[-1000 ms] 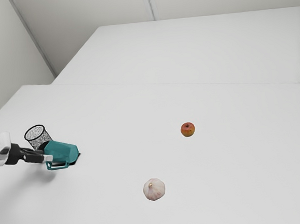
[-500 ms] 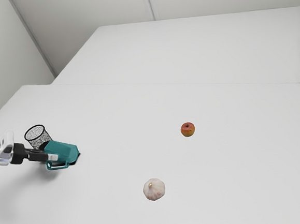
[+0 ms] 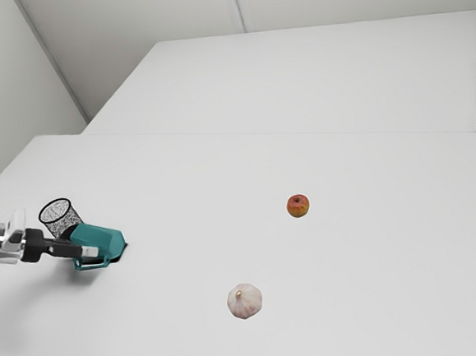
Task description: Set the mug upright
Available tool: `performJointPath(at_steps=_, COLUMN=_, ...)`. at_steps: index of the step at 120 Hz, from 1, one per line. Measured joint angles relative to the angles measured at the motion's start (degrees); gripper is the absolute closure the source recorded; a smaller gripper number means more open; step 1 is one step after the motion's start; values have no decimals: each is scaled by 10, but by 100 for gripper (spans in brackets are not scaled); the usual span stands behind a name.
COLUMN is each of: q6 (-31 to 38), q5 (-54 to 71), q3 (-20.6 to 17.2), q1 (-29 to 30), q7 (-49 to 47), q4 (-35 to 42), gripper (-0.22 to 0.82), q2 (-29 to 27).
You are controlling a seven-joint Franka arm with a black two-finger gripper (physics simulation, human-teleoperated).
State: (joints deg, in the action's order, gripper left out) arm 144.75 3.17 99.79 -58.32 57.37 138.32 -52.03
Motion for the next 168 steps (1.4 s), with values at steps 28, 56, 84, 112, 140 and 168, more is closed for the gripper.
performJointPath(at_steps=28, q6=-21, q5=-24, q3=-1, q1=-2, q7=8, q4=-1, gripper=27, q2=-1)
performJointPath(at_steps=56, q6=-33, q5=-36, q3=-18, q1=-6, q7=16, q4=-1, gripper=48, q2=-1)
performJointPath(at_steps=84, q6=-38, q5=-44, q3=-46, q1=-10, q7=21, q4=-1, gripper=70, q2=-1)
performJointPath(at_steps=112, q6=-38, q5=-45, q3=-93, q1=-26, q7=25, q4=-5, gripper=76, q2=1)
performJointPath(at_steps=140, q6=-39, q5=-45, q3=-189, q1=-25, q7=20, q4=-15, gripper=76, q2=79)
performJointPath(at_steps=168, q6=-94, q5=-35, q3=-324, q1=-7, q7=-29, q4=-64, gripper=76, q2=278)
